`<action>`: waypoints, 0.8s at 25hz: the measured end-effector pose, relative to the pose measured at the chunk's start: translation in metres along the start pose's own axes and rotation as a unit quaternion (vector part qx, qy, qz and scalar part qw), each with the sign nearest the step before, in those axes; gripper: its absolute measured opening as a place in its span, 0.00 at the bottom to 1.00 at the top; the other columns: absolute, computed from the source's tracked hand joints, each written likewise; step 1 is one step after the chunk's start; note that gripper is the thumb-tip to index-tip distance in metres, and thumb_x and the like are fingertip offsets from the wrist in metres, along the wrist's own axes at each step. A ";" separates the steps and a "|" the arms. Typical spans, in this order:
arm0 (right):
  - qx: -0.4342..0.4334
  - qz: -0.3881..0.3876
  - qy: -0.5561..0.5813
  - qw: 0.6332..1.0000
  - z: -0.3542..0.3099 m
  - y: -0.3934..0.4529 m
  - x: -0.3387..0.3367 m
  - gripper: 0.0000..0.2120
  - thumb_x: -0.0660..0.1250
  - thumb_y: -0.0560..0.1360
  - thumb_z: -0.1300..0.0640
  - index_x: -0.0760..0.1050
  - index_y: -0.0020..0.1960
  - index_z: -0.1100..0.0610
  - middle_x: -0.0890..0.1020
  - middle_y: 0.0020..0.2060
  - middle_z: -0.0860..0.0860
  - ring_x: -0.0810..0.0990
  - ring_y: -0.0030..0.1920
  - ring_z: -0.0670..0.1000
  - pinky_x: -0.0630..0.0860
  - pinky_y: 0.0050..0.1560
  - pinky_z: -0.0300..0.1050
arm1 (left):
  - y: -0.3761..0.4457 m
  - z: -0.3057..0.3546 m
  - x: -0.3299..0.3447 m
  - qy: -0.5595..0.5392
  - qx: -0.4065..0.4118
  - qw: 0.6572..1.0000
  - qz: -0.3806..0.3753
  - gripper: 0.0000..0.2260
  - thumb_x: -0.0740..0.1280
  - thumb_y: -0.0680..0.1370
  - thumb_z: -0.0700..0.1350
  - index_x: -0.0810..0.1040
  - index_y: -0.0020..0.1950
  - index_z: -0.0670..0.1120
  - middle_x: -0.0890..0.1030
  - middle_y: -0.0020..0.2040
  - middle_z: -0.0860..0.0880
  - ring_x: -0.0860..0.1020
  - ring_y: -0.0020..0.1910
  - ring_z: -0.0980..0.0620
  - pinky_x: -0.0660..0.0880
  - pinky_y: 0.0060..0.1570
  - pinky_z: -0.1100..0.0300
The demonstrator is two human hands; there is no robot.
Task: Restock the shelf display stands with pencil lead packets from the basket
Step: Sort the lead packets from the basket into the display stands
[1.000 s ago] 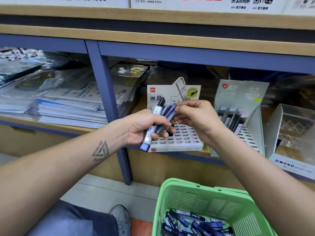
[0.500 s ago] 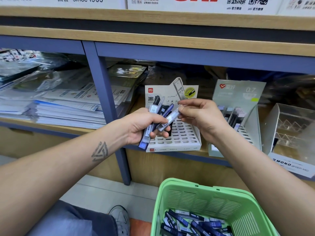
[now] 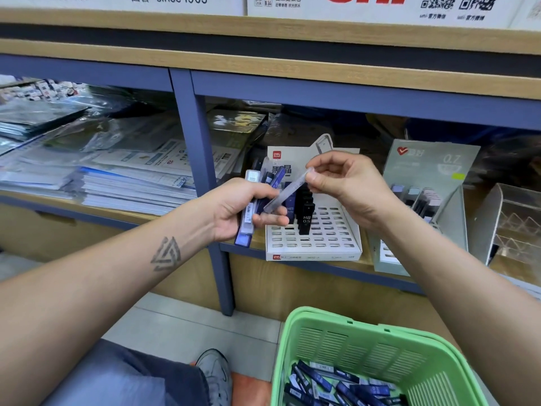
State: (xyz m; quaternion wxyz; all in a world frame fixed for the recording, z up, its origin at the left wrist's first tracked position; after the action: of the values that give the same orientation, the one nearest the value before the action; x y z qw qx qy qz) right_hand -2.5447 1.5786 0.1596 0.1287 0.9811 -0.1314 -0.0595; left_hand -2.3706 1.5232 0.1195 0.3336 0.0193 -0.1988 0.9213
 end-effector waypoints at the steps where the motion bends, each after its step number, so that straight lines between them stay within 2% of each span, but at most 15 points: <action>1: -0.007 0.016 -0.040 0.999 -0.002 0.003 -0.002 0.06 0.74 0.73 0.67 0.82 0.49 0.61 0.84 0.40 0.54 0.82 0.39 0.49 0.82 0.45 0.43 | 0.000 -0.001 -0.007 0.014 -0.001 1.000 0.027 0.08 0.63 0.81 0.36 0.75 0.58 0.33 0.82 0.43 0.34 0.84 0.34 0.41 0.67 0.16 0.67; 3: -0.020 0.051 -0.154 0.987 -0.007 0.008 -0.005 0.05 0.76 0.73 0.65 0.83 0.47 0.58 0.85 0.39 0.53 0.82 0.37 0.47 0.81 0.43 0.43 | 0.000 -0.002 -0.023 0.056 0.002 0.995 0.081 0.01 0.64 0.80 0.34 0.74 0.50 0.36 0.81 0.39 0.35 0.83 0.29 0.42 0.67 0.17 0.66; 4: -0.031 0.055 -0.228 0.972 -0.008 0.010 -0.003 0.05 0.76 0.73 0.63 0.83 0.47 0.56 0.85 0.39 0.51 0.83 0.38 0.47 0.81 0.45 0.44 | 0.000 -0.003 -0.029 0.077 0.003 0.992 0.098 0.02 0.65 0.80 0.34 0.73 0.47 0.37 0.80 0.35 0.37 0.80 0.26 0.45 0.66 0.17 0.66; 6: -0.064 0.037 -0.371 0.926 -0.009 0.011 0.012 0.05 0.76 0.74 0.59 0.85 0.50 0.54 0.86 0.42 0.49 0.83 0.44 0.48 0.81 0.50 0.47 | 0.000 -0.004 -0.038 0.097 0.003 0.989 0.113 0.05 0.66 0.79 0.34 0.72 0.45 0.39 0.77 0.31 0.41 0.75 0.24 0.49 0.66 0.18 0.67; 8: -0.098 0.025 -0.465 0.879 -0.008 0.008 0.031 0.07 0.74 0.76 0.56 0.85 0.53 0.53 0.86 0.46 0.50 0.83 0.49 0.51 0.81 0.53 0.51 | -0.001 -0.004 -0.040 0.093 -0.005 0.989 0.112 0.05 0.66 0.78 0.34 0.72 0.44 0.40 0.76 0.30 0.41 0.73 0.23 0.50 0.66 0.18 0.67; 11: -0.129 0.019 -0.539 0.832 -0.006 0.009 0.049 0.07 0.72 0.77 0.54 0.84 0.55 0.51 0.86 0.48 0.53 0.82 0.51 0.57 0.79 0.52 0.53 | -0.002 -0.002 -0.040 0.083 -0.011 0.991 0.102 0.05 0.66 0.78 0.34 0.72 0.44 0.40 0.76 0.30 0.42 0.73 0.23 0.51 0.66 0.18 0.67; 14: -0.145 0.015 -0.576 0.804 -0.001 0.013 0.059 0.06 0.71 0.77 0.55 0.83 0.53 0.52 0.84 0.46 0.55 0.81 0.48 0.60 0.75 0.53 0.52 | 0.000 0.000 -0.040 0.078 -0.011 0.993 0.092 0.05 0.66 0.78 0.35 0.72 0.43 0.40 0.76 0.30 0.42 0.73 0.23 0.51 0.65 0.18 0.67; 20: -0.136 0.007 -0.603 0.786 0.003 0.017 0.065 0.01 0.70 0.77 0.56 0.81 0.47 0.52 0.82 0.42 0.53 0.79 0.46 0.59 0.66 0.54 0.49 | 0.001 0.001 -0.041 0.072 -0.010 0.994 0.087 0.04 0.66 0.78 0.34 0.73 0.45 0.39 0.77 0.30 0.41 0.72 0.22 0.52 0.65 0.18 0.66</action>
State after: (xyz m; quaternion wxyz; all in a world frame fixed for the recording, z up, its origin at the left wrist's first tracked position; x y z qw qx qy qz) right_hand -2.4874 1.5442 0.1557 0.1557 0.7172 -0.1794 -0.6551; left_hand -2.3397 1.4967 0.1134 0.2657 -0.0681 -0.1847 0.9437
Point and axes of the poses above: each hand's wrist, its own y-axis towards the middle knuckle, its own x-axis out of the palm, z = x × y, the point moved 7 cm from there along y, towards the middle knuckle
